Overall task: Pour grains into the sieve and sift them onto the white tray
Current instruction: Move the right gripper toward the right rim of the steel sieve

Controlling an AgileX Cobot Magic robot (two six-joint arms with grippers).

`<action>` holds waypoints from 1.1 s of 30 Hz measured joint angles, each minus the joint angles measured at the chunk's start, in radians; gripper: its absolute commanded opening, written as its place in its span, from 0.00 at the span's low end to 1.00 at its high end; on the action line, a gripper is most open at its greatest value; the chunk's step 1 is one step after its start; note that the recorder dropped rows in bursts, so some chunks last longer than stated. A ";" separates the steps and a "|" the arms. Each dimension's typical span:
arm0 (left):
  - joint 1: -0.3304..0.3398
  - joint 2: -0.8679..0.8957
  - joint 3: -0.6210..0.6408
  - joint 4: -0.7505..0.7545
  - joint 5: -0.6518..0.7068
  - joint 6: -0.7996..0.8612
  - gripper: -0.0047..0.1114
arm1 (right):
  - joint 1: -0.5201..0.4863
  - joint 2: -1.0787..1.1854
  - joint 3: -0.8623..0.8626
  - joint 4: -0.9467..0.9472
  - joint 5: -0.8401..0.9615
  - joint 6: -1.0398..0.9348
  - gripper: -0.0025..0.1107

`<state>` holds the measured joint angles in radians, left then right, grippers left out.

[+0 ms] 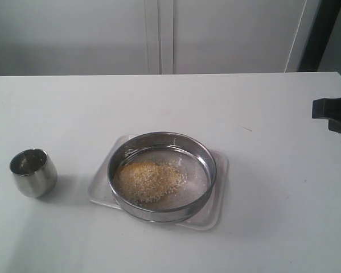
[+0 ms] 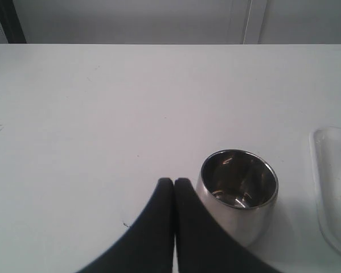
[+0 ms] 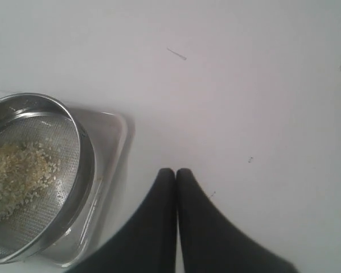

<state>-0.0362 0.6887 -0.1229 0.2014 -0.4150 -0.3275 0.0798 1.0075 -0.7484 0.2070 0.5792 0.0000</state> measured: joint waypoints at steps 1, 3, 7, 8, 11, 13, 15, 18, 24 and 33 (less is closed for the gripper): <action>0.000 0.000 0.000 0.000 0.000 0.000 0.04 | 0.000 0.000 0.000 0.000 -0.002 0.000 0.02; 0.000 0.000 0.000 0.000 0.000 0.000 0.04 | 0.000 0.000 0.000 0.000 -0.002 0.006 0.02; 0.000 0.000 0.000 0.000 0.000 0.000 0.04 | 0.000 0.000 0.000 0.003 -0.002 0.007 0.02; 0.000 0.000 0.000 0.000 0.000 0.000 0.04 | 0.000 0.000 0.000 0.003 -0.002 0.007 0.02; 0.000 0.000 0.000 0.000 0.000 0.000 0.04 | 0.000 0.000 0.000 0.016 0.010 0.007 0.02; 0.000 0.000 0.000 0.000 0.000 0.000 0.04 | 0.000 0.002 0.000 0.022 0.028 0.007 0.02; 0.000 0.000 0.000 0.000 0.000 0.000 0.04 | 0.000 0.011 -0.004 0.025 0.053 0.007 0.02; 0.000 0.000 0.000 0.000 0.000 0.000 0.04 | 0.000 0.037 -0.019 0.034 0.094 0.007 0.02; 0.000 0.000 0.000 0.000 0.000 0.000 0.04 | 0.000 0.128 -0.073 0.068 0.137 0.009 0.02; 0.000 0.000 0.000 0.000 0.000 0.000 0.04 | 0.110 0.279 -0.158 0.084 0.153 0.011 0.02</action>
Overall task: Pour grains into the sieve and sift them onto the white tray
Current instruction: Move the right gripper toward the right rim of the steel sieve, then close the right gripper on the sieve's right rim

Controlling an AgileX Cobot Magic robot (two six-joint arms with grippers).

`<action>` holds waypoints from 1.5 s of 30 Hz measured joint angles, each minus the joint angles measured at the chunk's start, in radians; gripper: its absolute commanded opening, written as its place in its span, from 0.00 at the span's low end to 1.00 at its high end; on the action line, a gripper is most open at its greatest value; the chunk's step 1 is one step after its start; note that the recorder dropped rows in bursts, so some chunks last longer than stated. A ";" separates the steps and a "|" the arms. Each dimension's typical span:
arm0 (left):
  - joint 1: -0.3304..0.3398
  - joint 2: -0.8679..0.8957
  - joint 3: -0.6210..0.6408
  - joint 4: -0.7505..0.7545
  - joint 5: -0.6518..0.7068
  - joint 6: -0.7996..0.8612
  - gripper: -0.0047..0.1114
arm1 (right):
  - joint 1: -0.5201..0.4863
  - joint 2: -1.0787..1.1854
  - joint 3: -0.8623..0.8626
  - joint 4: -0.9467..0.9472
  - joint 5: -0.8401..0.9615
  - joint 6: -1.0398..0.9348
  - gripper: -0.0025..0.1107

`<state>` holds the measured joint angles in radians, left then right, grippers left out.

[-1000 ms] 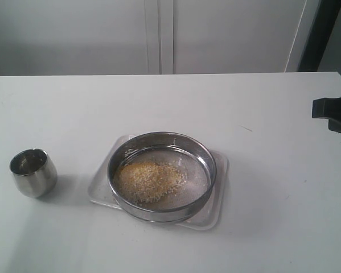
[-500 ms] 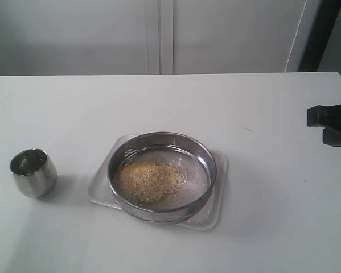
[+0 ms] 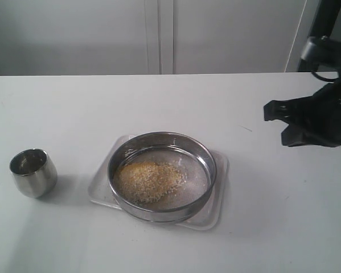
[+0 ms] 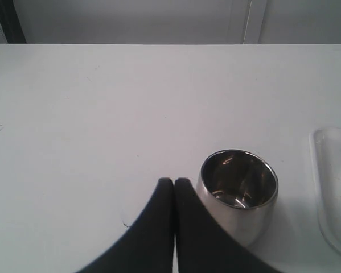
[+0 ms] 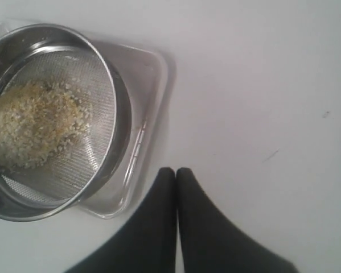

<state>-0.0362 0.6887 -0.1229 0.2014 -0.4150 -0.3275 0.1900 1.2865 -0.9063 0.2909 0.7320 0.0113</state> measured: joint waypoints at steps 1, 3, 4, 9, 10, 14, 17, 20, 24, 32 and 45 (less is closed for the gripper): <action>0.000 0.000 0.000 0.000 0.000 0.000 0.04 | 0.015 0.016 -0.009 0.002 0.002 0.003 0.02; 0.000 0.000 0.000 0.000 0.000 0.000 0.04 | 0.050 0.057 -0.034 0.002 0.002 0.015 0.02; 0.000 0.000 0.000 0.000 0.000 0.000 0.04 | 0.063 0.074 -0.045 0.002 0.004 0.023 0.02; 0.000 0.000 0.000 0.000 0.000 0.000 0.04 | 0.135 0.164 -0.116 0.004 0.010 0.059 0.02; 0.000 0.000 0.000 0.000 0.000 0.000 0.04 | 0.148 0.181 -0.131 0.004 0.012 0.066 0.02; 0.000 0.000 0.000 0.000 0.000 0.000 0.04 | 0.195 0.246 -0.178 0.004 0.021 0.092 0.02; 0.000 0.000 0.000 0.000 0.000 0.000 0.04 | 0.226 0.284 -0.207 -0.001 0.028 0.116 0.02; 0.000 0.000 0.000 0.000 0.000 0.000 0.04 | 0.254 0.311 -0.234 -0.014 0.038 0.141 0.02; 0.000 0.000 0.000 0.000 0.000 0.000 0.04 | 0.295 0.345 -0.270 -0.050 0.056 0.177 0.02; 0.000 0.000 0.000 0.000 0.000 0.000 0.04 | 0.381 0.396 -0.321 -0.164 0.078 0.247 0.02; 0.000 0.000 0.000 0.000 0.000 0.000 0.04 | 0.388 0.456 -0.327 -0.427 0.130 0.528 0.02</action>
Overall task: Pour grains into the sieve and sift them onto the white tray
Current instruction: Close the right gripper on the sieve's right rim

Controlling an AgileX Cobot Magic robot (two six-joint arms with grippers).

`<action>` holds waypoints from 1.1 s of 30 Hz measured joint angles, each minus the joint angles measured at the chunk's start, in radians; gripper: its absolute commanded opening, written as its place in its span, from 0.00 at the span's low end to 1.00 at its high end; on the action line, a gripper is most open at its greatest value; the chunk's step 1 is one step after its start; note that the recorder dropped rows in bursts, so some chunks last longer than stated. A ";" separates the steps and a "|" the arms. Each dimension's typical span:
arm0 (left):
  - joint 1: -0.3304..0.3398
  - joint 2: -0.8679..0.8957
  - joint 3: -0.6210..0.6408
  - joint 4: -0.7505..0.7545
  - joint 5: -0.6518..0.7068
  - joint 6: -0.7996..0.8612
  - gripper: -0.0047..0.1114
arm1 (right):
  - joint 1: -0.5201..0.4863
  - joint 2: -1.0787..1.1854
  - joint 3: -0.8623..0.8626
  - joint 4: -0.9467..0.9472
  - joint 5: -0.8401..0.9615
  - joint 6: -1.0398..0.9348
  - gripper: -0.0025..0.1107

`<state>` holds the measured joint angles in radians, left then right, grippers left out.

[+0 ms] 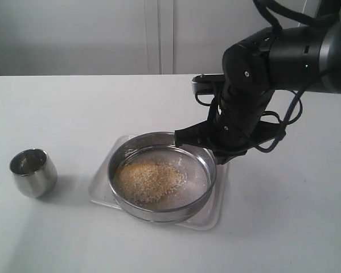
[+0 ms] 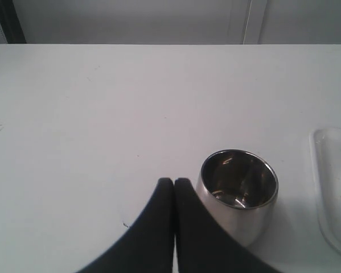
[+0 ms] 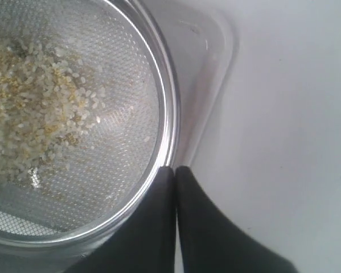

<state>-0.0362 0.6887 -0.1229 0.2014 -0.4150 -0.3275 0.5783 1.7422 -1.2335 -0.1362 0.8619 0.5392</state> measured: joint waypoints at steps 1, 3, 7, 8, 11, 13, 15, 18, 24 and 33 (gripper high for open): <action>0.000 0.000 0.000 0.000 0.000 0.000 0.04 | 0.000 0.006 0.000 -0.002 0.000 0.009 0.02; 0.000 0.000 0.000 0.000 0.000 0.000 0.04 | 0.000 0.018 0.000 -0.002 0.000 0.029 0.04; 0.000 0.000 0.000 0.000 0.000 0.000 0.04 | 0.000 0.033 0.000 -0.004 -0.002 0.055 0.14; 0.000 0.000 0.000 0.000 0.000 0.000 0.04 | 0.000 0.037 0.000 -0.004 -0.004 0.057 0.17; 0.000 0.000 0.000 0.000 0.000 0.000 0.04 | 0.000 0.043 0.000 -0.004 -0.008 0.066 0.23; 0.000 0.000 0.000 0.000 0.000 0.000 0.04 | 0.000 0.047 0.000 -0.004 -0.008 0.075 0.24; 0.000 0.000 0.000 0.000 0.000 0.000 0.04 | 0.000 0.049 0.000 -0.004 -0.011 0.084 0.24; 0.000 0.000 0.000 0.000 0.000 0.000 0.04 | 0.000 0.051 0.000 -0.004 -0.020 0.103 0.24; 0.000 0.000 0.000 0.000 0.000 0.000 0.04 | 0.000 0.073 0.000 -0.004 -0.037 0.125 0.24; 0.000 0.000 0.000 0.000 0.000 0.000 0.04 | 0.000 0.118 0.000 -0.004 -0.064 0.191 0.24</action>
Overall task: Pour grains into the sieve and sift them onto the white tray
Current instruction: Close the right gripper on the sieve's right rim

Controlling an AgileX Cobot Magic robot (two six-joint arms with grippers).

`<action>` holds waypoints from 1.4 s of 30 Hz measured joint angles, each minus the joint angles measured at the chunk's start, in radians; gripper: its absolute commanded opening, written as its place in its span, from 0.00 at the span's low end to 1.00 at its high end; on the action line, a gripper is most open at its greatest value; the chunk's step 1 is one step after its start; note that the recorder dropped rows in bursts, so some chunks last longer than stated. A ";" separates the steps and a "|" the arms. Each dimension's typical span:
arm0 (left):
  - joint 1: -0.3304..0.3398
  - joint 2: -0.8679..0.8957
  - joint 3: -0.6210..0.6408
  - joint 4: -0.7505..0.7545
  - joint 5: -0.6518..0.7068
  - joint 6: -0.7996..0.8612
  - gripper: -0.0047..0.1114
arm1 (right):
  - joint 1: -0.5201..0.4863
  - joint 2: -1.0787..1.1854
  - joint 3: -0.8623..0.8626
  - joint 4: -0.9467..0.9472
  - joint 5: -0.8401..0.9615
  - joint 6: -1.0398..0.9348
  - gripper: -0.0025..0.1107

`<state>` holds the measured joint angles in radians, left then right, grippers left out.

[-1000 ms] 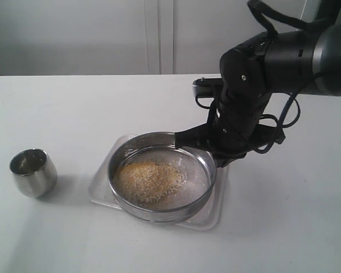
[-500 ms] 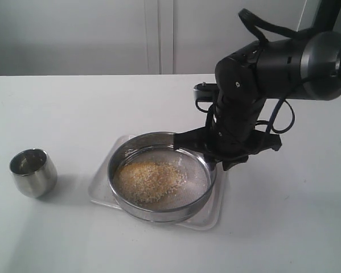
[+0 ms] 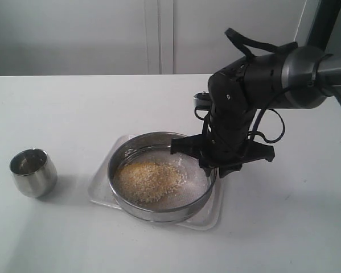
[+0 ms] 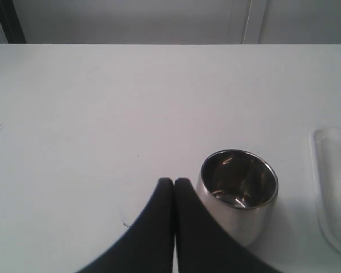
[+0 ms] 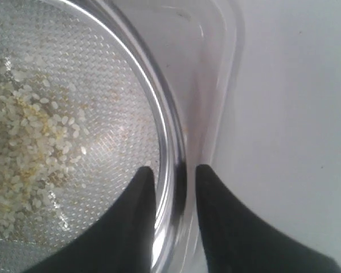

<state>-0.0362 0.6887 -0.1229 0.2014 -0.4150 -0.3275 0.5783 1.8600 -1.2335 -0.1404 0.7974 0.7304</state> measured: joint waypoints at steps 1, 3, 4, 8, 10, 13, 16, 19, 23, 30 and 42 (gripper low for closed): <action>0.000 0.000 0.000 0.000 0.000 0.000 0.04 | 0.000 0.002 0.000 0.000 -0.009 0.007 0.24; 0.000 0.000 0.000 0.000 0.000 0.000 0.04 | 0.000 0.009 0.000 0.000 -0.016 0.010 0.24; 0.000 0.000 0.000 0.000 0.000 0.000 0.04 | 0.000 0.018 0.000 0.000 -0.020 0.010 0.24; 0.000 0.000 0.000 0.000 0.000 0.000 0.04 | 0.000 0.058 0.000 0.023 -0.027 0.010 0.24; 0.000 0.000 0.000 0.000 0.000 0.000 0.04 | 0.000 0.069 0.000 0.031 -0.035 0.010 0.24; 0.000 0.000 0.000 0.000 0.000 0.000 0.04 | 0.000 0.070 0.000 0.034 -0.046 0.012 0.24; 0.000 0.000 0.000 0.000 0.000 0.000 0.04 | 0.000 0.070 0.000 0.034 -0.049 0.014 0.24; 0.000 0.000 0.000 0.000 0.000 0.000 0.04 | 0.000 0.072 0.000 0.034 -0.050 0.014 0.24; 0.000 0.000 0.000 0.000 0.000 0.000 0.04 | 0.000 0.085 0.000 0.034 -0.056 0.014 0.21; 0.000 0.000 0.000 0.000 0.000 0.000 0.04 | 0.000 0.094 0.000 0.040 -0.065 0.025 0.04; 0.000 0.000 0.000 0.000 0.000 0.000 0.04 | 0.000 0.094 0.000 0.052 -0.081 0.028 0.02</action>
<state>-0.0362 0.6887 -0.1229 0.2014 -0.4150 -0.3275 0.5783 1.9538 -1.2335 -0.0881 0.7162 0.7589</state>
